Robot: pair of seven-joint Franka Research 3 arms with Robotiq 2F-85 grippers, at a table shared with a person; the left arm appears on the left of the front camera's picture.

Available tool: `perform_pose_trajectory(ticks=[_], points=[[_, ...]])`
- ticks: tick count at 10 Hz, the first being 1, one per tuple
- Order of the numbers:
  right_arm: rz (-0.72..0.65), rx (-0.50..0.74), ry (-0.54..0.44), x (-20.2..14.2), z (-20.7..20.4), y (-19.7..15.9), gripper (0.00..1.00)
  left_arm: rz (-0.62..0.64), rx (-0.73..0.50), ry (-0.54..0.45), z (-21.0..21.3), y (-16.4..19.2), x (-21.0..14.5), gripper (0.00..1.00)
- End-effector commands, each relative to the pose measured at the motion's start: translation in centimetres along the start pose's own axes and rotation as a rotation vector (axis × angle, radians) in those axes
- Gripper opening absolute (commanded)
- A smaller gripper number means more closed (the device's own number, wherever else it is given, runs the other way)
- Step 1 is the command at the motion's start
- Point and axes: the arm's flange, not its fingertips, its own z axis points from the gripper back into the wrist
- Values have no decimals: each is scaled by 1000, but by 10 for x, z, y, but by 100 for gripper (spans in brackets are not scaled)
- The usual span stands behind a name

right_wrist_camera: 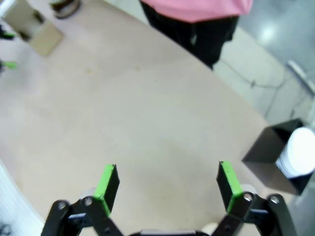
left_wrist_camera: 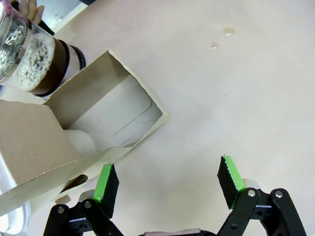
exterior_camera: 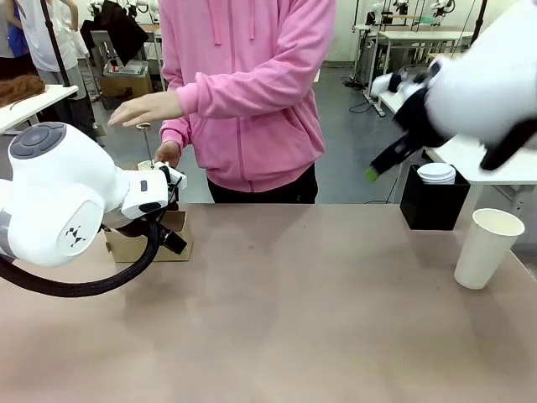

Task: Pour a drink into a cup and package it in a carrier.
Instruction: Pick up the 600 ml Paper Cup and place it in the middle top area of the table.

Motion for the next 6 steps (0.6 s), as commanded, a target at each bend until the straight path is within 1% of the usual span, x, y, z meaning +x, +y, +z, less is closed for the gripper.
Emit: perform_pose_trajectory(ticks=[1, 2, 3, 4, 5, 6], points=[[104, 234, -10, -13, 30, -72, 100, 0, 0, 0, 0, 0, 0, 100], [128, 322, -73, -28, 42, -107, 100, 0, 0, 0, 0, 0, 0, 100], [157, 395, -147, -52, 52, -138, 100, 0, 0, 0, 0, 0, 0, 100], [185, 421, -205, -78, 55, -158, 100, 0, 0, 0, 0, 0, 0, 100], [197, 432, -251, -102, 56, -170, 100, 0, 0, 0, 0, 0, 0, 100], [205, 428, -318, -128, 54, -180, 100, 0, 0, 0, 0, 0, 0, 100]])
